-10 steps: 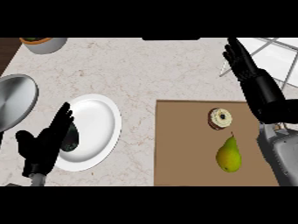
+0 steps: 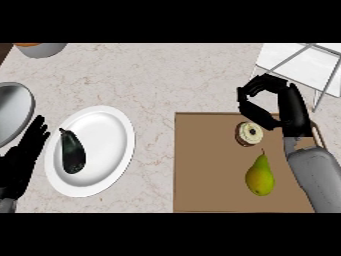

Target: Pick the cupcake from the tray and place it in the tiered shelf

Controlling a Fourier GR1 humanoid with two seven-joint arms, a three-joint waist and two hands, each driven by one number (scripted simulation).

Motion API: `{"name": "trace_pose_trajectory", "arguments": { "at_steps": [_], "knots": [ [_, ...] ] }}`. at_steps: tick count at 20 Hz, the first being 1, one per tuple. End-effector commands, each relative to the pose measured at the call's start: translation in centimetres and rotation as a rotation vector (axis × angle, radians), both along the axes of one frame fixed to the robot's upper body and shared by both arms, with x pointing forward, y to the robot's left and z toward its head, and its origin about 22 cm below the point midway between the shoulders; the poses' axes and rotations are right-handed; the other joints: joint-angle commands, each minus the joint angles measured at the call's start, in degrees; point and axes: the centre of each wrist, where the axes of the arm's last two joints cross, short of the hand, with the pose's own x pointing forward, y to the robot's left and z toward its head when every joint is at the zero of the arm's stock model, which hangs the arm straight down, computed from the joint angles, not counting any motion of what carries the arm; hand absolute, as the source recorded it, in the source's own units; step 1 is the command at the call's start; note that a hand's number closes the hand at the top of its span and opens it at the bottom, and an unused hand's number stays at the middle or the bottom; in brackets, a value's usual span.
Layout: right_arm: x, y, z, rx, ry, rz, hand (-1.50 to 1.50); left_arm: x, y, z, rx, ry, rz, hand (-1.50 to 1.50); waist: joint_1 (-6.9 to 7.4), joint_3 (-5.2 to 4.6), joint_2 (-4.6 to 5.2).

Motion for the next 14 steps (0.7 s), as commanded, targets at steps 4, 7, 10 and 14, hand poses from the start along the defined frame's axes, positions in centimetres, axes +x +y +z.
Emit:
{"name": "trace_pose_trajectory", "arguments": {
  "at_steps": [4, 7, 10, 14],
  "knots": [
    [-3.4, 7.8, -5.9, -0.045, 0.003, -0.095, -1.50, -0.8, 0.3, 0.4, -0.020, 0.009, -0.015, 0.00, 1.16, 0.22, 0.13],
    [-6.8, 8.8, -3.5, -0.075, -0.001, -0.122, -1.50, -0.6, 3.0, -1.6, -0.007, 0.015, 0.009, 0.00, 0.24, 0.14, 0.00],
    [-6.6, 6.1, -3.2, -0.312, 0.048, -0.227, -1.50, 0.1, 2.2, -1.4, 0.012, 0.023, 0.035, 0.00, -1.26, -0.04, -0.37],
    [-6.3, 5.7, -1.1, -0.521, 0.154, -0.322, -1.50, -0.5, 2.7, -0.4, 0.000, 0.033, 0.014, 0.00, -0.60, -0.05, -0.64]
  ]
}}
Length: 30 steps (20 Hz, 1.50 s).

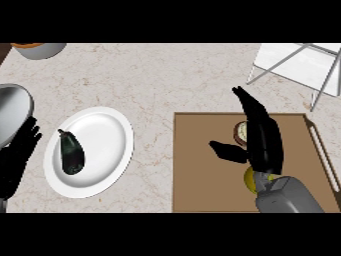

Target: Pick the cupcake from the tray and place it in the tiered shelf

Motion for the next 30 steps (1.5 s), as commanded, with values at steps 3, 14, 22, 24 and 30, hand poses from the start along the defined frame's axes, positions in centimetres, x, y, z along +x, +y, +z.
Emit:
{"name": "trace_pose_trajectory", "arguments": {
  "at_steps": [3, 14, 22, 24, 30],
  "knots": [
    [-0.5, 0.6, 3.7, -0.306, 0.205, -0.105, -1.50, -0.3, 0.5, 0.5, 0.005, 0.003, 0.004, 0.00, 0.41, -0.06, -0.34],
    [0.1, 3.1, 6.9, -0.686, 0.593, -0.032, -1.50, 0.7, -1.5, -0.1, 0.001, -0.016, -0.022, 0.00, 1.19, 0.16, 0.39],
    [3.0, 0.8, 5.5, -0.730, 0.673, -0.041, -1.50, 0.9, 0.3, -0.4, 0.007, -0.008, -0.030, 0.00, 1.29, 0.19, 0.60],
    [3.0, 1.6, 4.5, -0.736, 0.672, -0.039, -1.50, -0.2, -0.8, 0.0, 0.005, -0.014, -0.033, 0.00, 1.53, 0.22, 0.53],
    [4.2, -0.8, 2.9, -0.739, 0.698, -0.071, -1.50, 0.3, -2.1, 0.0, -0.014, -0.021, -0.018, 0.00, 1.47, 0.23, 0.54]
  ]
}}
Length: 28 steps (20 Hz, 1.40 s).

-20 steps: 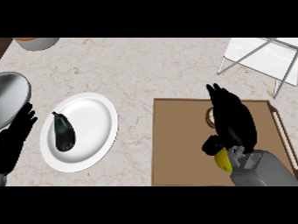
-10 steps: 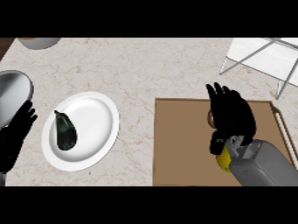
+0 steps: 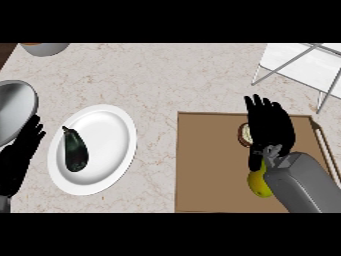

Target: Pick the cupcake from the tray and place it in the tiered shelf

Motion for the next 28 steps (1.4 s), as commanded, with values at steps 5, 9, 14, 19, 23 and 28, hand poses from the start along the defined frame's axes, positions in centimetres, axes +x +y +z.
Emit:
{"name": "trace_pose_trajectory", "arguments": {
  "at_steps": [5, 9, 14, 19, 23, 28],
  "knots": [
    [1.9, -2.3, -2.2, -0.003, -0.014, -0.009, -1.50, 0.6, -1.5, 1.1, 0.003, -0.007, -0.004, 0.00, 0.10, 0.03, 0.01],
    [1.0, -1.3, -2.1, -0.006, -0.024, 0.004, -1.50, 1.3, 0.9, 2.5, 0.001, 0.010, 0.005, 0.00, -0.05, 0.01, -0.02],
    [3.0, -2.3, -4.7, 0.003, 0.009, -0.001, -1.50, 0.2, -1.1, -0.4, 0.007, -0.004, 0.019, 0.00, 0.07, 0.01, 0.05],
    [2.8, -1.5, -7.3, -0.014, 0.053, -0.027, 1.50, 0.9, 0.7, -0.1, 0.008, -0.002, 0.004, 0.00, -0.04, 0.00, 0.06],
    [3.3, -1.9, -5.8, 0.040, 0.056, 0.008, 1.50, 0.2, -1.3, 0.4, 0.004, -0.003, -0.004, 0.00, 0.06, 0.01, 0.01],
    [2.1, -3.4, -6.8, -0.022, 0.013, 0.065, 1.50, 0.8, 1.5, 1.9, -0.005, -0.009, 0.003, 0.00, -0.10, 0.00, -0.02]
  ]
}}
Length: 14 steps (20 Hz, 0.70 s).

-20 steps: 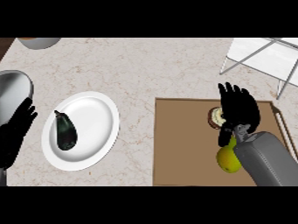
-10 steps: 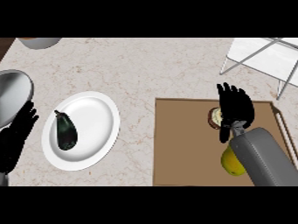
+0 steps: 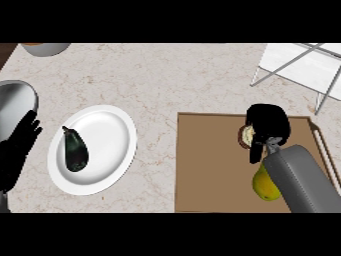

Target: Pick the cupcake from the tray and place it in the tiered shelf

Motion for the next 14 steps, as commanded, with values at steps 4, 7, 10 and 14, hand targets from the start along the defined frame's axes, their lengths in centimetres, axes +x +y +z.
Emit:
{"name": "trace_pose_trajectory", "arguments": {
  "at_steps": [4, 7, 10, 14],
  "knots": [
    [-0.5, -2.3, 1.8, -0.064, -0.088, 0.047, 1.50, -0.7, 0.2, -0.3, -0.015, -0.008, 0.008, 0.00, -0.24, 0.48, 0.47],
    [-1.9, 0.2, 1.0, -0.021, -0.169, 0.062, 1.50, -0.1, 1.4, 0.1, 0.011, -0.003, 0.012, 0.00, -0.30, 0.48, 0.52],
    [-2.7, 1.3, 4.4, -0.016, -0.220, 0.080, 1.50, -0.3, -0.8, -2.0, 0.006, -0.006, 0.001, 0.00, -0.59, 0.45, 0.45],
    [0.4, 0.5, 5.3, 0.133, -0.285, -0.011, 1.50, -0.5, 0.0, -0.6, 0.003, 0.001, 0.001, 0.00, 0.03, 0.50, 0.55]
  ]
}}
